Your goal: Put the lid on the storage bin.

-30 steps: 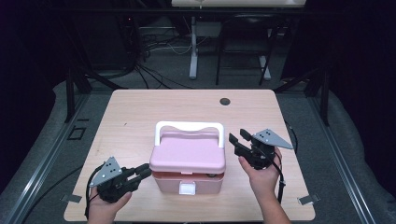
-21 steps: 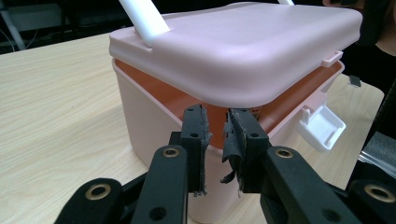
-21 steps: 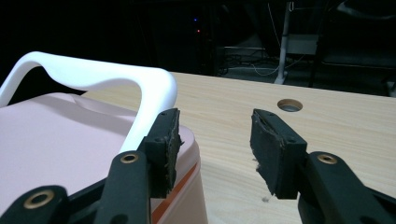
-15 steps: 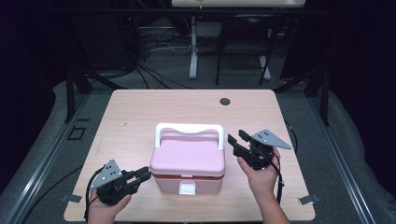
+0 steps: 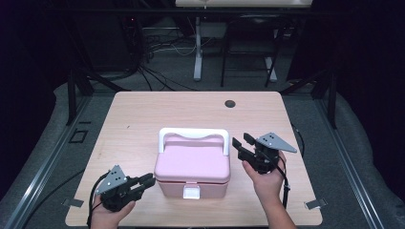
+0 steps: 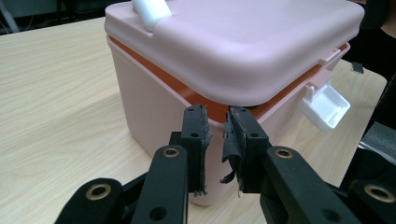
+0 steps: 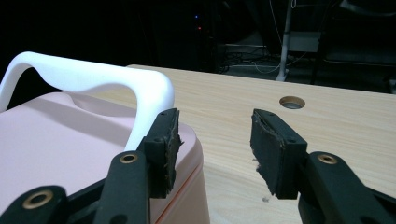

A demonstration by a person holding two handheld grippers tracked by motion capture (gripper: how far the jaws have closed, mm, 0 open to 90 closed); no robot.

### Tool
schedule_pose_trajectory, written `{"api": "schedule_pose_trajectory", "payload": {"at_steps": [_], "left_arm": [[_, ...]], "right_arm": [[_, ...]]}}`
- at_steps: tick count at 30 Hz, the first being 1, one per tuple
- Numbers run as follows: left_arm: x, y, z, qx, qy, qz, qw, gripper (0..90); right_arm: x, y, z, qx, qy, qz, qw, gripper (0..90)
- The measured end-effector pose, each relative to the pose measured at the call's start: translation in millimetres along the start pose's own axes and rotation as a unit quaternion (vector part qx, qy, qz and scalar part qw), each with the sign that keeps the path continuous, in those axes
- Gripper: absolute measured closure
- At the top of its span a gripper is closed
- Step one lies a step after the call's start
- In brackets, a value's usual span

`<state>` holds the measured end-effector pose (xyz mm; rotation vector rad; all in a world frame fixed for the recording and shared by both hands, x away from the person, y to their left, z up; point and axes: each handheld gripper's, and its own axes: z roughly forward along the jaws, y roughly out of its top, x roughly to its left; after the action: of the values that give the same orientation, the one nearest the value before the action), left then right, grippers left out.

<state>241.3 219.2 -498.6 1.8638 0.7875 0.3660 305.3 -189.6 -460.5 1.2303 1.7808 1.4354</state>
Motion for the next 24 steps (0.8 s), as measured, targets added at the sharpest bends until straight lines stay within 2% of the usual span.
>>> {"api": "schedule_pose_trajectory", "payload": {"at_steps": [24], "left_arm": [[-0.3,-1.5,1.0,0.004,0.002,-0.003,1.0000,77.6]], "right_arm": [[-2.4,0.6,-1.3,-0.005,-0.004,0.004,1.0000,51.6]]}}
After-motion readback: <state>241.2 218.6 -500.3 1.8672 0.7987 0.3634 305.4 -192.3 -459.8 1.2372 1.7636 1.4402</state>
